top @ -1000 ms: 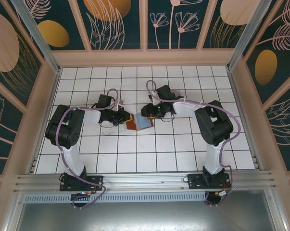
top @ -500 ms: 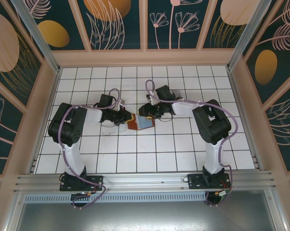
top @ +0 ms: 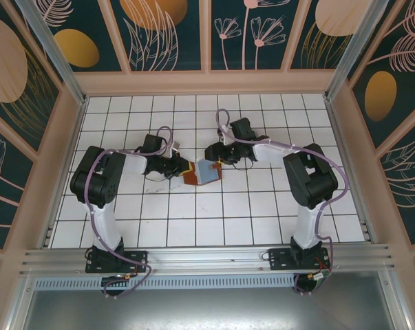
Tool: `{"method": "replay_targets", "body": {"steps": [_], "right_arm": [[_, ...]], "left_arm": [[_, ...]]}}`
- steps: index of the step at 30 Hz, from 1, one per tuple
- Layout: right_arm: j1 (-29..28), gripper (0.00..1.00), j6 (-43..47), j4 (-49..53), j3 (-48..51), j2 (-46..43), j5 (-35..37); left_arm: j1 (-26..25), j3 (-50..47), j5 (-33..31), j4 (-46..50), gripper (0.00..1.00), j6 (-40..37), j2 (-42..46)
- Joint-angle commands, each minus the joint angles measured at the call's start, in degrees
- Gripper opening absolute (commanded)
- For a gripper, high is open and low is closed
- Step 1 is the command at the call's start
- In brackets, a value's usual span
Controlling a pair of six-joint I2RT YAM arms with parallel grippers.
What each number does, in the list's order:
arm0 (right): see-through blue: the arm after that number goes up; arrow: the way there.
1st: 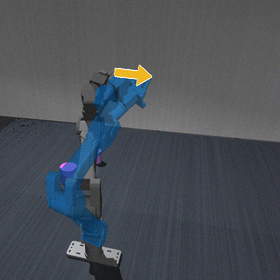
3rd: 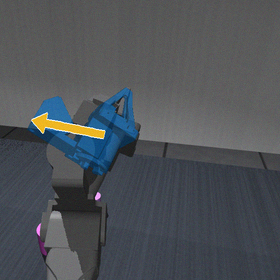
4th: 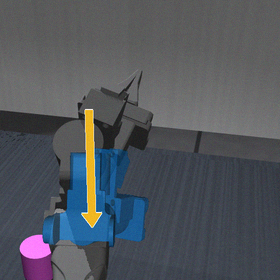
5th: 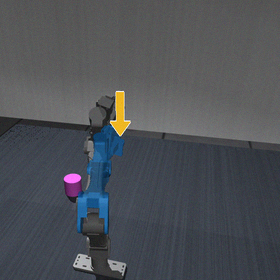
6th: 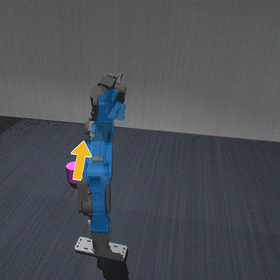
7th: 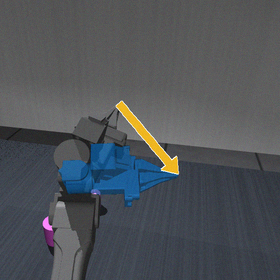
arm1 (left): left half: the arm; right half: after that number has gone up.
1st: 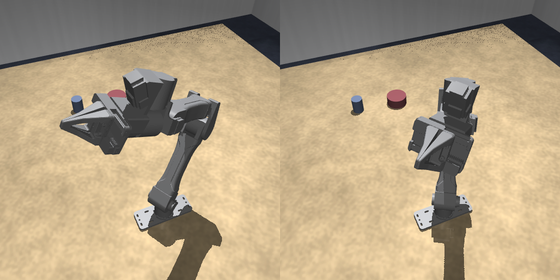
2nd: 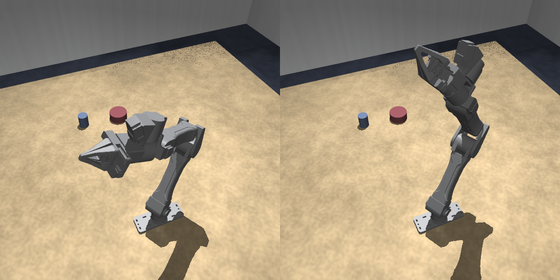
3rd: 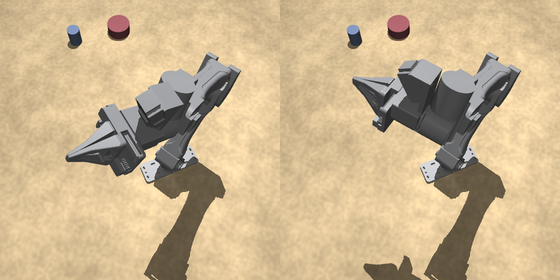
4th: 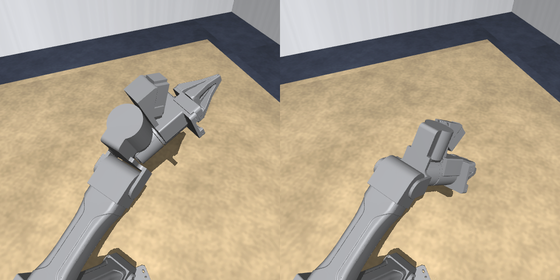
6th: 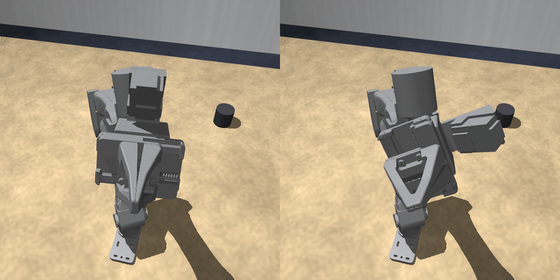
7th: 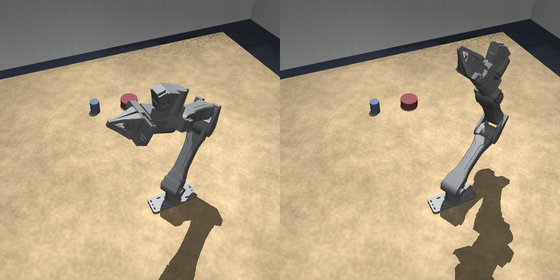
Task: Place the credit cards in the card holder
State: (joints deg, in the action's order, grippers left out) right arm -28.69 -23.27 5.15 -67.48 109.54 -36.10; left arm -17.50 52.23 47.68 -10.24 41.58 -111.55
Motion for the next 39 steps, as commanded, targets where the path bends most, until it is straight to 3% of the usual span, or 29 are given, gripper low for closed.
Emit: {"method": "replay_targets", "body": {"steps": [1, 17, 27, 29, 31, 36, 39], "right_arm": [[-0.23, 0.54, 1.47, 2.72, -0.11, -0.97, 2.16], [-2.19, 0.48, 1.91, 1.21, -1.25, 1.57, -2.09], [-4.08, 0.48, -0.29, -1.97, -2.32, 2.12, -8.26], [-4.43, 0.48, -0.29, -1.97, -2.43, 1.85, -9.13], [-5.00, 0.48, -0.44, -2.07, -2.18, 1.64, -9.17], [-7.39, 0.48, -2.02, -5.22, 0.69, 1.93, -8.67], [-8.63, 0.47, -2.95, -7.04, 1.84, 2.66, -7.90]], "left_arm": [[-0.28, 0.66, -0.41, 1.45, 0.00, -1.32, -1.13], [-0.30, 1.24, -0.24, 1.99, 0.00, -1.32, -1.33], [-0.30, 0.93, 1.38, -0.81, 0.03, 1.12, -1.40], [-0.30, 0.84, 2.28, -2.04, 0.08, 2.08, -1.24], [0.20, -0.01, 3.83, -4.36, 0.22, 3.58, -0.92], [3.74, -6.60, 6.76, -14.19, 0.46, 10.56, 2.62], [5.34, -7.46, 6.89, -13.40, 0.52, 10.37, 4.52]]}}
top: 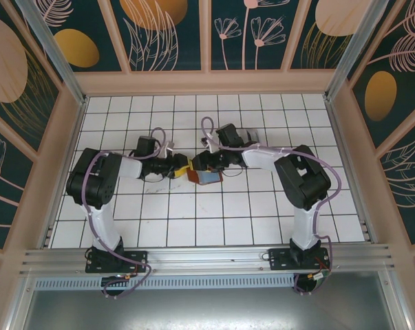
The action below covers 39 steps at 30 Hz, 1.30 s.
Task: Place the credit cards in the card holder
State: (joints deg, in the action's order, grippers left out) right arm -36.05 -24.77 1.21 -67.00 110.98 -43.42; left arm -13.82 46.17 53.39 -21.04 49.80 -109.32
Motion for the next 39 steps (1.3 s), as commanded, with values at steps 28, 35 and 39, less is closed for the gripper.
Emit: {"method": "replay_targets", "body": {"steps": [28, 35, 39], "right_arm": [[-5.43, 0.51, -4.36, -7.65, -0.44, 6.02, 3.43], [-5.17, 0.50, -4.32, -9.47, 1.31, 5.88, 2.51], [-5.12, 0.50, -4.85, -11.53, 2.91, 5.79, 1.85]], "left_arm": [[2.12, -0.90, -3.10, 2.24, 0.00, 0.69, 7.67], [-0.48, 1.79, -3.60, 2.23, 0.00, 1.54, 6.08], [-1.37, 2.58, -3.22, 2.55, 0.00, 1.07, 4.45]]}}
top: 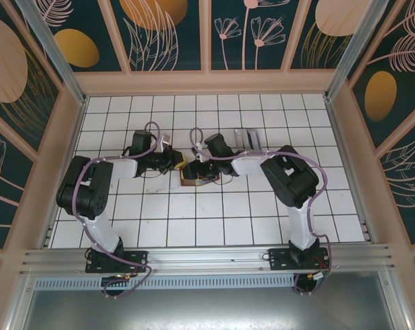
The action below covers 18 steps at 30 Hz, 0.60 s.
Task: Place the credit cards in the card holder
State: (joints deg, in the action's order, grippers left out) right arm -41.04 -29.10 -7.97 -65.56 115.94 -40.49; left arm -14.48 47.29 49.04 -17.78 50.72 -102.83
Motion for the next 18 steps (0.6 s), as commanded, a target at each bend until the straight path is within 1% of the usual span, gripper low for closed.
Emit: {"method": "replay_targets", "body": {"steps": [1, 6, 11, 13, 16, 18], "right_arm": [[-0.16, 0.50, -0.49, -2.46, 1.49, 0.81, -1.13], [-0.10, 0.50, -0.56, -3.12, 1.66, 0.71, -0.84], [0.08, 0.50, -0.96, -4.51, 2.50, -0.56, 0.21], [0.21, 0.51, -1.17, -5.61, 3.32, -2.26, 0.95], [0.81, 0.54, -1.76, -7.32, 4.87, -6.78, 2.77], [1.64, 0.55, -1.08, -5.43, 4.95, -10.63, 4.54]], "left_arm": [[-0.99, 1.64, 1.15, -0.34, 0.00, -0.19, -2.62], [-1.40, 1.02, 0.58, 0.14, 0.00, -1.51, -5.98], [-1.36, 1.99, -2.98, 5.87, 0.00, -6.31, -7.76], [-1.42, 2.31, -4.10, 7.34, 0.00, -7.27, -8.11], [-1.45, 2.34, -5.35, 7.92, 0.00, -8.17, -7.76], [-1.42, 3.10, -5.29, 9.02, 0.00, -9.18, -8.00]]}}
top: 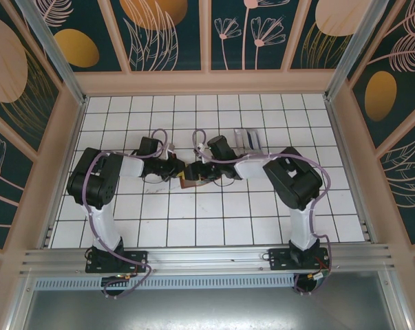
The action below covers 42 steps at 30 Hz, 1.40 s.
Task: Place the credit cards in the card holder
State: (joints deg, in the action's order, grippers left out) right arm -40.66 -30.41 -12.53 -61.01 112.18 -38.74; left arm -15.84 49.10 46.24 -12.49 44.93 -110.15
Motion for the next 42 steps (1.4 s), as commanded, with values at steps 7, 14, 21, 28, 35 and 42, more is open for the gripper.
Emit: {"method": "replay_targets", "body": {"steps": [7, 14, 21, 28, 35, 42], "right_arm": [[10.83, 0.55, 5.57, 12.90, -0.42, -18.89, 13.09], [20.96, 0.56, 13.06, 34.93, -10.15, -18.17, 34.41], [21.77, 0.62, 18.02, 41.58, -16.70, -10.42, 42.66], [19.54, 0.66, 20.98, 45.87, -23.19, -3.08, 48.00], [17.41, 0.67, 21.90, 47.09, -26.72, -0.30, 48.63], [16.98, 0.66, 22.95, 47.95, -26.47, 2.89, 57.85]], "left_arm": [[-0.07, 1.55, -2.12, 4.86, 0.00, -4.37, -1.08], [-0.05, 2.14, -1.41, 5.15, 0.00, -4.31, -0.09], [-0.02, 3.27, -1.26, 6.26, 0.00, -4.98, -0.29], [-0.01, 2.83, -1.80, 6.79, 0.02, -5.74, 0.25], [-0.07, 2.74, -2.02, 7.59, 0.02, -6.51, 0.91], [-0.03, 3.04, -2.06, 7.92, 0.02, -6.61, 0.92]]}}
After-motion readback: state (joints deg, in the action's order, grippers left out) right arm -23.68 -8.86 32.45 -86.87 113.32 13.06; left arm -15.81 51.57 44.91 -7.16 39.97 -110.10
